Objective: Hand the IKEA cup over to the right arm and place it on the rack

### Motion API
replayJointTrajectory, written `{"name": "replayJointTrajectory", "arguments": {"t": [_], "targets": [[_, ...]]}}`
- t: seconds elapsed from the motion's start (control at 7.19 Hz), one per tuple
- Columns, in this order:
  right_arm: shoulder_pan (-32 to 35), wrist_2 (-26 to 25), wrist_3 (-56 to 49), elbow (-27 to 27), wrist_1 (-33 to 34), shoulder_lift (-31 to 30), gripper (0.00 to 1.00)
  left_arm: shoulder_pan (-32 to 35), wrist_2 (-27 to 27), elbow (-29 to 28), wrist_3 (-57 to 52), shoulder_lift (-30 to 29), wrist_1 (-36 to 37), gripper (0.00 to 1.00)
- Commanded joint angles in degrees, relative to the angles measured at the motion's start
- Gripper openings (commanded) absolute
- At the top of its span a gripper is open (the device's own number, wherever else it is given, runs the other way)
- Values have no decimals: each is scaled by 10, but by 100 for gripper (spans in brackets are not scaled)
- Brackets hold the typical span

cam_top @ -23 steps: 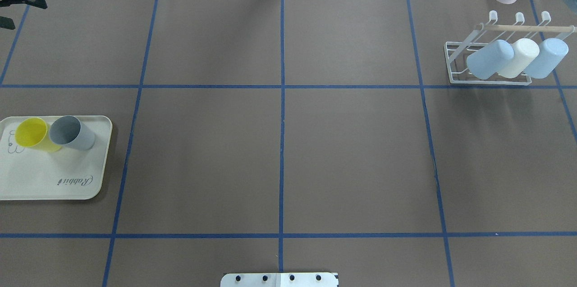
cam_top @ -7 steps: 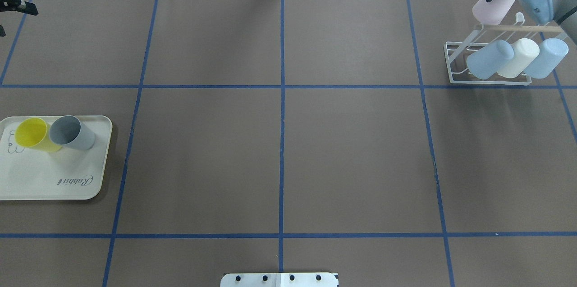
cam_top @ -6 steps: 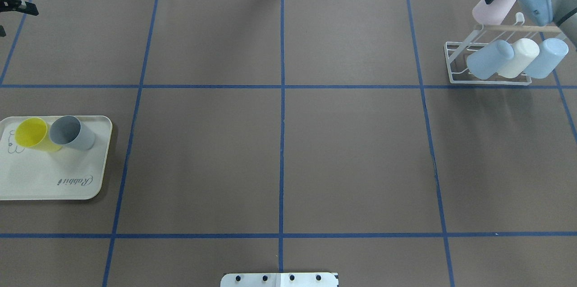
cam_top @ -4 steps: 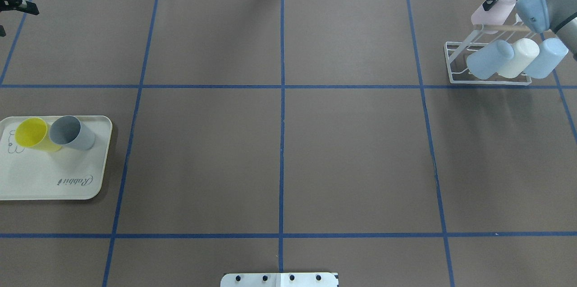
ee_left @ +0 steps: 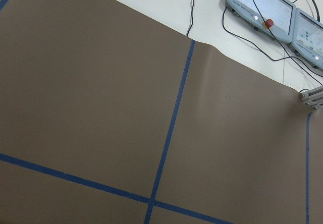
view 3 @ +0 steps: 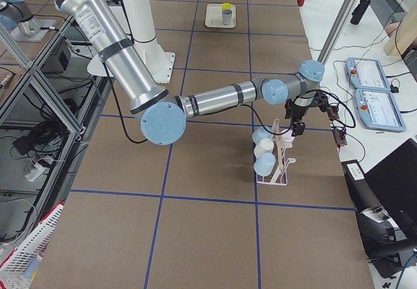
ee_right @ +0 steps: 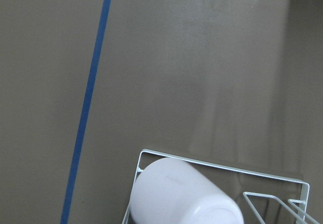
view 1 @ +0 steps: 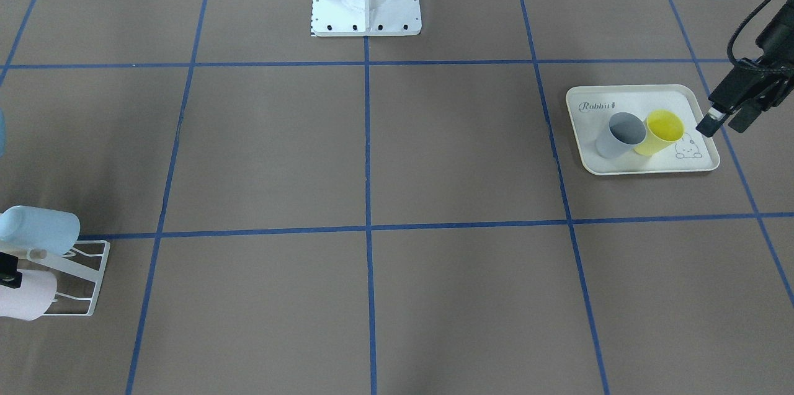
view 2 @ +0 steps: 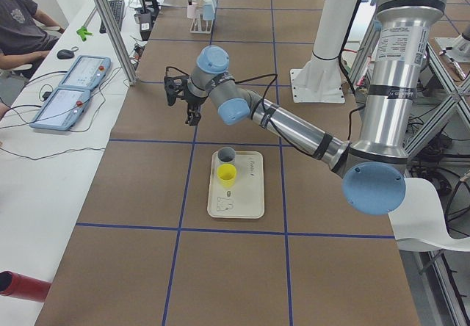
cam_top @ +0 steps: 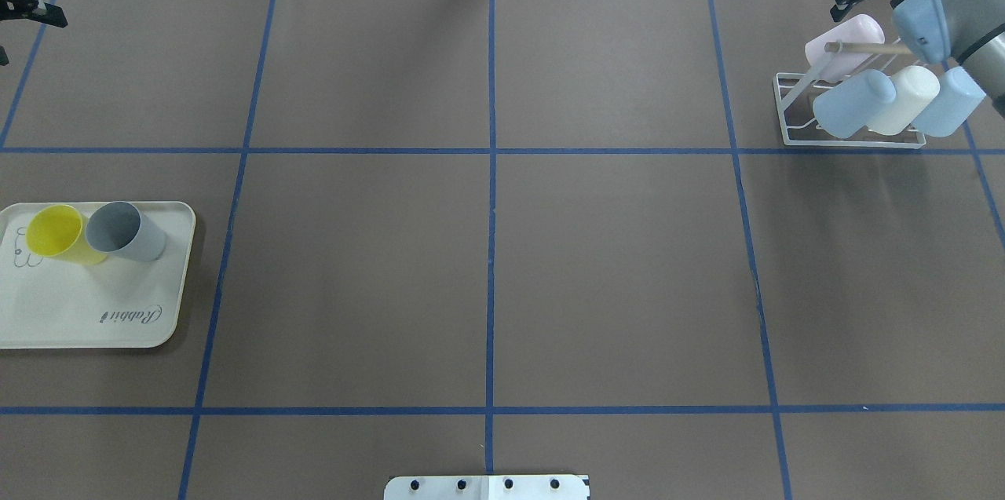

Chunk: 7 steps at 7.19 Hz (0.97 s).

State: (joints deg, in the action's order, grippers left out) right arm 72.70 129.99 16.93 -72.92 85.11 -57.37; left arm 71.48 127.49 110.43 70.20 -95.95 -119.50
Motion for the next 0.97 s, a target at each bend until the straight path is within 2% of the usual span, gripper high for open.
{"name": "replayJointTrajectory", "arguments": {"t": [0.0,0.14,0.28,0.42,0.56,0.7,0.83], "targets": [[12,5,3,-35,7,2,99,-29,-30,-7,-10,4,31,100],[22,8,6,-57,9,-8,99,-51,-88,-4,-74,14,72,100],[23,8,8,-95,9,-33,99,-49,-101,1,-196,49,107,100],[23,8,10,-141,15,-61,99,-46,-95,3,-281,96,105,100],[22,8,9,-180,54,-65,99,-46,-88,2,-312,125,100,100],[23,7,10,-220,97,-70,99,-46,-57,1,-354,148,99,100],[22,7,10,-251,106,-91,99,-46,-40,-6,-358,156,98,100]]}}
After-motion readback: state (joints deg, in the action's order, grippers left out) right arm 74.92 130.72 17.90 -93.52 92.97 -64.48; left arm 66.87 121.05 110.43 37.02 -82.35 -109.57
